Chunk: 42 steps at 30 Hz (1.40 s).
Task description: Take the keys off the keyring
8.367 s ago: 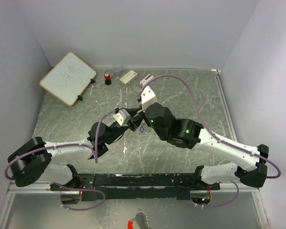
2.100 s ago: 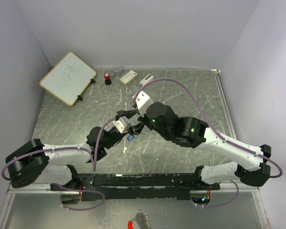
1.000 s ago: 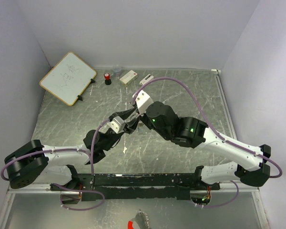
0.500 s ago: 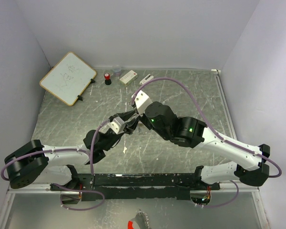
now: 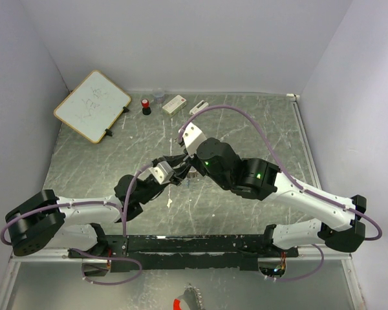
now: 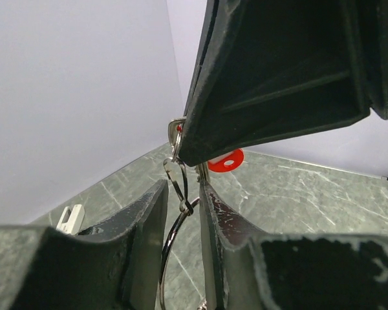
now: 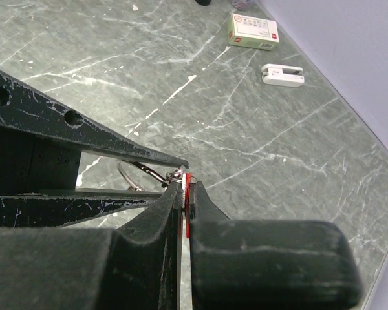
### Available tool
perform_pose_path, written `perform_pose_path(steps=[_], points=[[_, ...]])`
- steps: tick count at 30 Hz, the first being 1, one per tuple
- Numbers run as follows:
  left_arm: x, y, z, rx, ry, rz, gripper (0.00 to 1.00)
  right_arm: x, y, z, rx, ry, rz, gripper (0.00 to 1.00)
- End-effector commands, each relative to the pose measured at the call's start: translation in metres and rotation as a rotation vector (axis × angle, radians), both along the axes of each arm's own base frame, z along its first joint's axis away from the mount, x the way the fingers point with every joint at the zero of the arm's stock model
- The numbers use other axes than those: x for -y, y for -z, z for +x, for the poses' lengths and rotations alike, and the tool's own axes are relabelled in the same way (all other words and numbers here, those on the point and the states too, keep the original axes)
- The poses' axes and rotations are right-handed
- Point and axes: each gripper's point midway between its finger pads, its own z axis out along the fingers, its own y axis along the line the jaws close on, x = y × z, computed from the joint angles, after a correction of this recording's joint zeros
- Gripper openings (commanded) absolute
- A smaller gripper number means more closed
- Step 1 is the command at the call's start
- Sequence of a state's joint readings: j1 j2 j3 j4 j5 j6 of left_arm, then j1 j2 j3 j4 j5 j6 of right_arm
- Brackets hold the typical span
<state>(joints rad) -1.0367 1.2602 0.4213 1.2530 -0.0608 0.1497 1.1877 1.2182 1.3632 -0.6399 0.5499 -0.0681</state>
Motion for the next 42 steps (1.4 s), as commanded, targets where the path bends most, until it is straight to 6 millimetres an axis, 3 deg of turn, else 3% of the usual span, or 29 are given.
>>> perform_pose_path(steps=[1,25,37,42], points=[[0.0,-0.01,-0.008,0.033,0.036,-0.008,0.35,0.003,-0.007,0.001,0.016,0.009,0.019,0.0],[-0.007,-0.014,-0.006,0.048,0.008,-0.047,0.3,0.0,-0.002,0.001,0.007,0.007,0.009,0.0],[-0.008,-0.008,-0.006,0.045,0.004,-0.025,0.08,0.003,-0.006,0.003,0.022,0.025,0.016,0.0],[-0.007,-0.004,-0.007,0.044,0.007,-0.004,0.07,0.005,-0.01,0.005,0.033,0.039,0.023,0.0]])
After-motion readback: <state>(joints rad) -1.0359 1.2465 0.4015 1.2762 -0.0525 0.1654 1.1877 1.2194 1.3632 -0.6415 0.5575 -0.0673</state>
